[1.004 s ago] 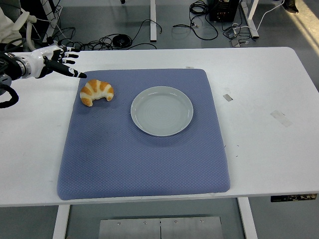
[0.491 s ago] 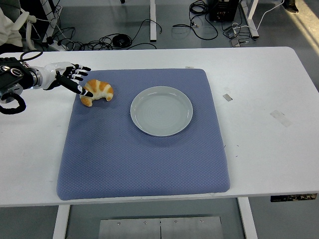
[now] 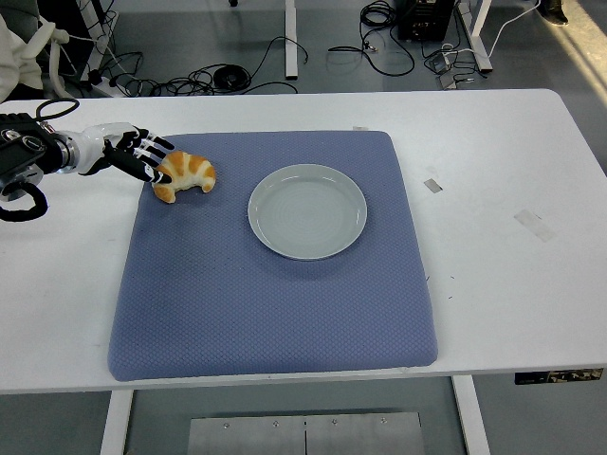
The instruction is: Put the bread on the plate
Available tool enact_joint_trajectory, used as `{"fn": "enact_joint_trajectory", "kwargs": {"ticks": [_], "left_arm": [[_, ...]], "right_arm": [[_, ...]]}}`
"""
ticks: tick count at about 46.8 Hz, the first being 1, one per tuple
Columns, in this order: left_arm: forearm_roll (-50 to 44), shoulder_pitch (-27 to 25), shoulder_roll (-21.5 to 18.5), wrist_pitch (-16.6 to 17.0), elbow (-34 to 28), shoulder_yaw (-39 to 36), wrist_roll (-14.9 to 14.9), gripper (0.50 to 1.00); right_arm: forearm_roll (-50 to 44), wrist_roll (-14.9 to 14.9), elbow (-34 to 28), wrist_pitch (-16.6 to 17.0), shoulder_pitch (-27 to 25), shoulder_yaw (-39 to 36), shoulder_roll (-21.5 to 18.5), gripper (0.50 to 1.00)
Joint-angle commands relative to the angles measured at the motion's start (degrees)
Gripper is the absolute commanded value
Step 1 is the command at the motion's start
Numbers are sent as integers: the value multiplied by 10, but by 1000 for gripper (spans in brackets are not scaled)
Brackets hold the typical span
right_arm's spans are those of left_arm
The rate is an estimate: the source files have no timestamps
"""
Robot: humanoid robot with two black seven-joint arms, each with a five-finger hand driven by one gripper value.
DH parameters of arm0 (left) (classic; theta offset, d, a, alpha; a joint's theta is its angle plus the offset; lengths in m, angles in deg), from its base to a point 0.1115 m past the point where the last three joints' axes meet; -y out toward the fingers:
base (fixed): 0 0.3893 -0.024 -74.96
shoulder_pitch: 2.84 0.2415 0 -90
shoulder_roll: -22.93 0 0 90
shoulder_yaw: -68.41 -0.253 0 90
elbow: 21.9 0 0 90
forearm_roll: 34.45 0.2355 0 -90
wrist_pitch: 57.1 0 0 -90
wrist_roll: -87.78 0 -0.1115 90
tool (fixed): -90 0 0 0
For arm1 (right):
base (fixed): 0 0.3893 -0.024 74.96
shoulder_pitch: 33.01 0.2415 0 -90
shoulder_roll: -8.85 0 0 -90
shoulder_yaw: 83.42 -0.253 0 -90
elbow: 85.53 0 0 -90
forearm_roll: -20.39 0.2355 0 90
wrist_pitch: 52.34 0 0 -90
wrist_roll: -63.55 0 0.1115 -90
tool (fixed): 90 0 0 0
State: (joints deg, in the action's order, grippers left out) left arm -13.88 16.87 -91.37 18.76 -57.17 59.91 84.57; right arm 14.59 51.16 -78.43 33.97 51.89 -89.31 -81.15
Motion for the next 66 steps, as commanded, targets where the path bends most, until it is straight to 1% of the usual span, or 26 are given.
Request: {"fn": "enact_joint_trajectory", "kwargs": {"ticks": [1, 3, 6, 9, 11, 12, 13, 18, 24, 30, 46, 66], "left_arm": [[0, 1, 1, 2, 2, 0, 0, 701], [0, 0, 0, 4, 4, 1, 0, 672], [0, 0, 0, 7, 4, 0, 1, 612], [0, 0, 0, 10, 4, 1, 2, 581], [0, 0, 0, 13, 5, 1, 2, 537], [0, -1, 1, 17, 5, 1, 2, 522], [0, -1, 1, 19, 5, 1, 1, 518], [-1, -5, 1, 31, 5, 6, 1, 516], [-1, -20, 4, 32, 4, 16, 2, 514], [-1, -22, 15, 33, 4, 31, 2, 514], [2, -34, 67, 34, 4, 54, 2, 514], [48, -44, 110, 33, -3, 51, 0, 514]], "right_arm": [[0, 0, 0, 0, 0, 0, 0, 1000], [0, 0, 0, 0, 0, 0, 0, 1000], [0, 0, -1, 0, 0, 0, 0, 1000], [0, 0, -1, 0, 0, 0, 0, 1000], [0, 0, -1, 0, 0, 0, 0, 1000], [1, 0, 0, 0, 0, 0, 0, 1000], [0, 0, 0, 0, 0, 0, 0, 1000], [0, 0, 0, 0, 0, -1, 0, 1000], [0, 0, 0, 0, 0, 0, 0, 1000], [0, 0, 0, 0, 0, 0, 0, 1000], [0, 0, 0, 0, 0, 0, 0, 1000], [0, 0, 0, 0, 0, 0, 0, 1000]]}}
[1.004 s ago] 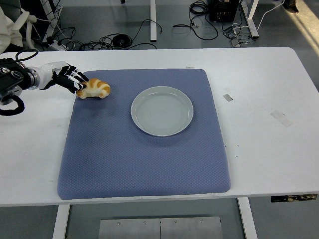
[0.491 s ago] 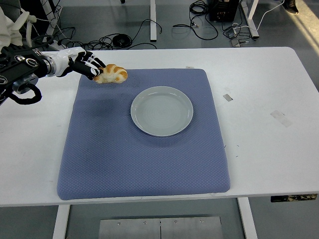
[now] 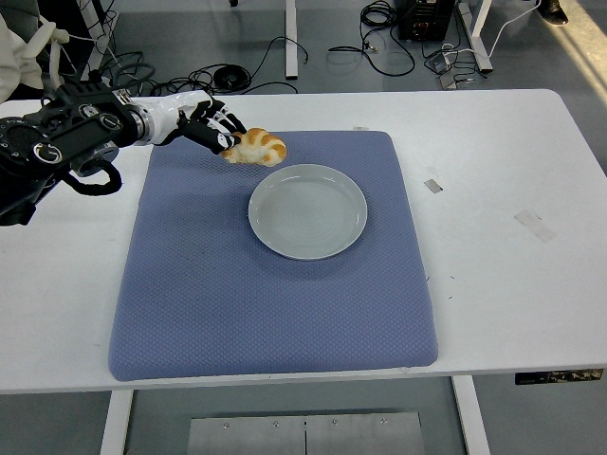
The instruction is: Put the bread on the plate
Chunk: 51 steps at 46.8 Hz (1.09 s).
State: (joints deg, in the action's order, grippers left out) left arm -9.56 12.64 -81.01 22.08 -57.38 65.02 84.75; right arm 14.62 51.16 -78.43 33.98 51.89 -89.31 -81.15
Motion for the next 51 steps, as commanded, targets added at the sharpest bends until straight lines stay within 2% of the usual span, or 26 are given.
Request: {"fn": "enact_joint_trajectory", "kwargs": {"ticks": [1, 15, 21, 30, 41, 51], "left_arm": [[9, -4, 11, 0, -1, 0, -2, 514], [57, -16, 52, 20, -6, -2, -8, 511], [65, -21, 66, 39, -34, -3, -15, 500], [81, -25, 62, 62, -75, -4, -37, 500], [82, -31, 56, 62, -93, -35, -46, 500], [84, -40, 32, 63, -114, -44, -62, 500]], "right_arm": [[0, 0, 0, 0, 0, 0, 0, 1000], [0, 0, 0, 0, 0, 0, 0, 1000], [0, 0, 0, 0, 0, 0, 0, 1000], [1, 0, 0, 0, 0, 0, 0, 1000], [0, 0, 0, 0, 0, 0, 0, 1000], [0, 0, 0, 0, 0, 0, 0, 1000]]}}
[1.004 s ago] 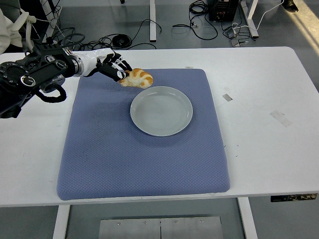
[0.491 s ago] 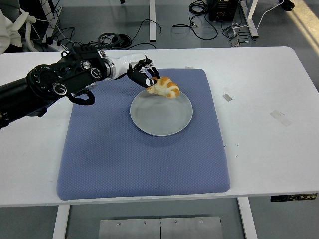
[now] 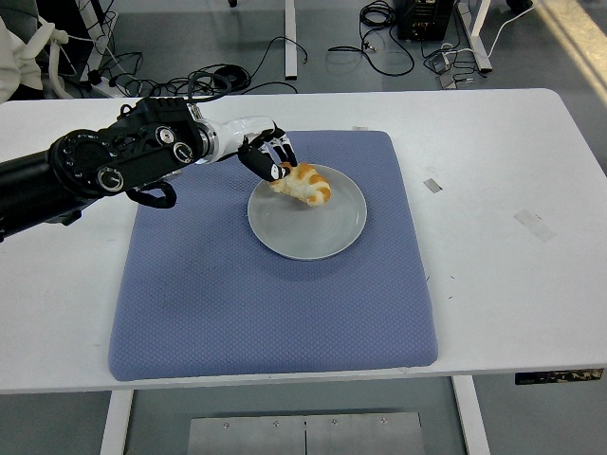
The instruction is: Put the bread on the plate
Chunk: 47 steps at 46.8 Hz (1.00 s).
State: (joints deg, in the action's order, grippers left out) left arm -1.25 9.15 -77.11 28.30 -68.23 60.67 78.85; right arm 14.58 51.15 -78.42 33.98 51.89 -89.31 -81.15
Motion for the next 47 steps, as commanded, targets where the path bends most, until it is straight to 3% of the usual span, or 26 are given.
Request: {"fn": "enact_joint_trajectory", "kwargs": {"ticks": [1, 47], "left_arm": [[4, -5, -9, 1, -8, 0, -3, 500], [4, 3, 2, 6, -24, 18, -2, 510]], "right_arm": [[0, 0, 0, 0, 0, 0, 0, 1000], [1, 0, 0, 0, 0, 0, 0, 1000]]}}
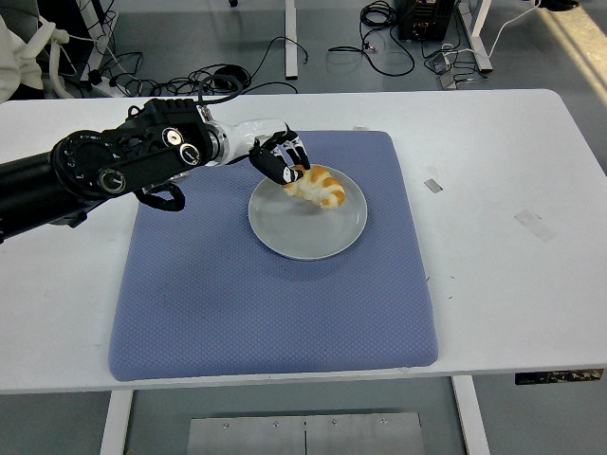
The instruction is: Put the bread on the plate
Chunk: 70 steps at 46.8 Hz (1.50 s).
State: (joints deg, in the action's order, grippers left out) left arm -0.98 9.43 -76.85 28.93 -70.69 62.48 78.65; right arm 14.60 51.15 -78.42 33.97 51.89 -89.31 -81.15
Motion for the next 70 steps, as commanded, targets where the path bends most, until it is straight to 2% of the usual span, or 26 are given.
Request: {"fn": "enact_joint_trajectory", "kwargs": {"ticks": [1, 10, 12, 23, 42, 50, 55, 65, 70], "left_arm": [[1, 0, -1, 0, 0, 0, 0, 510], [2, 4, -2, 3, 1, -1, 0, 516], [1, 5, -1, 4, 1, -2, 0, 531], [-1, 9, -1, 5, 1, -1, 1, 695], [-10, 9, -6, 5, 1, 10, 2, 886], [-43, 5, -13, 7, 2, 32, 1, 963], [-54, 4, -18, 15, 9, 51, 2, 975], [-53, 21, -23, 59, 12, 81, 4, 975], [-54, 29, -27, 70, 16, 105, 7, 975]], "right_arm": [[0, 0, 0, 0, 0, 0, 0, 1000], [0, 0, 0, 0, 0, 0, 0, 1000], [1, 0, 0, 0, 0, 0, 0, 1000], [1, 0, 0, 0, 0, 0, 0, 1000], [0, 0, 0, 0, 0, 0, 0, 1000], [0, 0, 0, 0, 0, 0, 0, 1000], [0, 0, -1, 0, 0, 0, 0, 1000], [0, 0, 0, 0, 0, 0, 0, 1000], [0, 0, 0, 0, 0, 0, 0, 1000]]}}
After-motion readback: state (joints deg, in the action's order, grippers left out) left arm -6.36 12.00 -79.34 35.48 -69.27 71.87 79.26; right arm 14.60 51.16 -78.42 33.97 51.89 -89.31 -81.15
